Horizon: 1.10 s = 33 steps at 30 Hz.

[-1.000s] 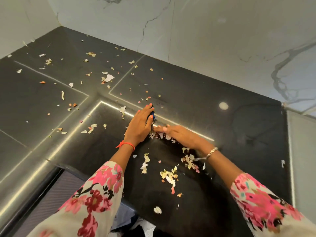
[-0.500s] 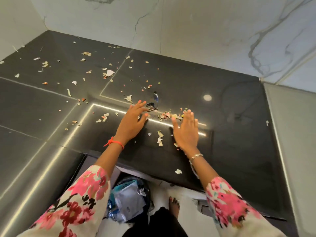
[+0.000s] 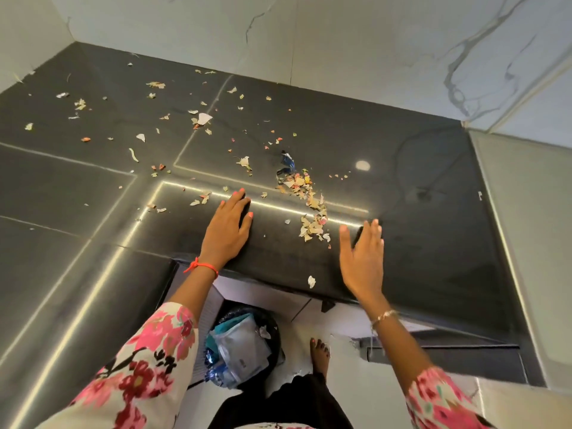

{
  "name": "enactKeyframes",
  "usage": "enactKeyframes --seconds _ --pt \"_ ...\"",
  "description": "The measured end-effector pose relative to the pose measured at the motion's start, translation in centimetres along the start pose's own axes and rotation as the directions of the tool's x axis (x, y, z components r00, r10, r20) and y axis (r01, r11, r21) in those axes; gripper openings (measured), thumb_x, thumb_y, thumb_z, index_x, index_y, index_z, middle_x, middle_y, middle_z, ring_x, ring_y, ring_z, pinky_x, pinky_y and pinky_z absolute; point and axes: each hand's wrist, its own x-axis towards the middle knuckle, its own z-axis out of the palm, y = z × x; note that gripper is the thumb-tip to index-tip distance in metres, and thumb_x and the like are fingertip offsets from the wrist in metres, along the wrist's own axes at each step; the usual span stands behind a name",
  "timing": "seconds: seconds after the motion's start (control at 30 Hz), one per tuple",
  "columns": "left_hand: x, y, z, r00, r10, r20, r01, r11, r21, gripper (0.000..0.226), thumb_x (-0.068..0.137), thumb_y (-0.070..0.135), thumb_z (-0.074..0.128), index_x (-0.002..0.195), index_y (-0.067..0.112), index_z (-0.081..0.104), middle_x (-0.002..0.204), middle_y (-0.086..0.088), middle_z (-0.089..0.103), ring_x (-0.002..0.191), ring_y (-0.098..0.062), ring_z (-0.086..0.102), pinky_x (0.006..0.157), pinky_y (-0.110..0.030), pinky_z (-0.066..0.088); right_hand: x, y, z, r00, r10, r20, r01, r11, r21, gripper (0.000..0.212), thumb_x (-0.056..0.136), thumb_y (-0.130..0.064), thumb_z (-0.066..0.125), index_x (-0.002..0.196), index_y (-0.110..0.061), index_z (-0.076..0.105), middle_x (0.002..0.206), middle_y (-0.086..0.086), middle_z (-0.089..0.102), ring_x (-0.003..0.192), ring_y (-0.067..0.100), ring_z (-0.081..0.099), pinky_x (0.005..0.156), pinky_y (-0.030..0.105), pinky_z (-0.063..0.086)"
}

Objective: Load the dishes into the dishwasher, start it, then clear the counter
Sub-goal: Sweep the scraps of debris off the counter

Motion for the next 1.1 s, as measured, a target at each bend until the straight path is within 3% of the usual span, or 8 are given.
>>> enactKeyframes --seconds 0.1,0.2,0.4,0.5,0.6,0.77,0.97,1.1 --pt "0.0 -0.2 0.0 1.000 0.013 -0.003 -0.013 1.000 -0.002 0.041 0.100 0.019 0.043 0.138 0.005 0.044 0.153 -0.006 0.031 0.144 -0.019 0.023 0.120 -0.031 0.010 -2.3 -1.1 2.3 0.997 0.004 -0.075 -0.018 0.981 -0.192 0.093 0.085 -0.069 0.010 0.149 -0.003 0.003 0.158 0.013 -0.002 0.146 0.021 -0.005 0.118 0.033 -0.006" --pt "0.0 -0.3 0.1 1.000 0.010 -0.004 -0.010 1.000 -0.005 0.041 0.100 0.019 0.041 0.138 0.006 0.044 0.153 -0.005 0.031 0.145 -0.018 0.022 0.119 -0.030 0.009 -2.0 -4.8 5.3 0.995 0.028 -0.097 -0.045 0.983 -0.179 0.093 0.088 -0.069 0.014 0.147 0.001 -0.001 0.157 0.016 -0.003 0.146 0.024 -0.006 0.118 0.034 -0.006" --pt "0.0 -0.4 0.1 1.000 0.009 -0.011 -0.009 1.000 -0.017 0.039 0.100 0.015 0.039 0.138 0.005 0.045 0.152 -0.006 0.033 0.144 -0.017 0.023 0.118 -0.028 0.009 3.4 -11.2 7.6 0.983 -0.181 0.007 0.180 0.980 0.079 0.074 0.097 -0.048 0.033 0.149 -0.002 0.008 0.158 0.014 0.005 0.147 0.023 0.002 0.120 0.033 0.004" --pt "-0.1 -0.3 0.0 1.000 0.015 -0.025 -0.016 1.000 -0.027 0.038 0.100 0.014 0.039 0.137 0.005 0.046 0.152 -0.006 0.034 0.144 -0.017 0.025 0.118 -0.027 0.009 5.1 -10.8 6.0 0.972 -0.214 -0.100 0.233 0.938 0.255 0.062 0.100 -0.037 0.036 0.149 -0.007 0.014 0.158 0.009 0.010 0.147 0.019 0.005 0.119 0.032 0.007" --pt "0.0 -0.2 -0.1 0.999 0.006 -0.043 -0.008 0.998 -0.055 0.037 0.099 0.013 0.041 0.135 0.005 0.048 0.150 -0.005 0.037 0.142 -0.017 0.028 0.118 -0.027 0.013 5.5 -7.5 4.4 0.973 -0.078 -0.219 0.090 0.995 0.049 0.066 0.099 -0.045 0.031 0.148 -0.005 0.017 0.158 0.012 0.010 0.146 0.022 0.005 0.118 0.034 0.005" --pt "0.8 0.0 -0.7 0.994 -0.094 -0.063 0.080 0.977 -0.197 0.034 0.098 0.013 0.044 0.129 0.007 0.055 0.142 -0.004 0.048 0.135 -0.018 0.039 0.112 -0.027 0.026 5.2 -6.2 5.1 0.990 0.081 -0.113 -0.098 0.984 -0.150 0.085 0.094 -0.060 0.021 0.148 0.003 0.002 0.157 0.018 -0.002 0.146 0.027 -0.005 0.117 0.036 -0.005" --pt "3.0 -0.4 -1.1 0.989 -0.117 -0.086 0.094 0.967 -0.237 0.033 0.098 0.012 0.045 0.128 0.003 0.054 0.141 -0.009 0.049 0.135 -0.020 0.039 0.114 -0.030 0.027 6.7 -12.5 8.3 0.971 -0.223 0.089 0.207 0.965 0.162 0.071 0.098 -0.050 0.027 0.150 -0.008 0.003 0.159 0.007 -0.003 0.146 0.017 -0.003 0.118 0.031 -0.001" --pt "5.0 -1.8 -1.4 0.989 -0.121 -0.083 0.102 0.975 -0.196 0.032 0.098 0.011 0.044 0.128 0.003 0.054 0.143 -0.009 0.047 0.139 -0.019 0.034 0.113 -0.025 0.022 12.0 -9.6 4.9 0.982 -0.139 -0.131 0.150 0.985 0.082 0.066 0.098 -0.049 0.028 0.149 -0.009 0.016 0.158 0.008 0.005 0.147 0.019 0.000 0.119 0.034 0.000"
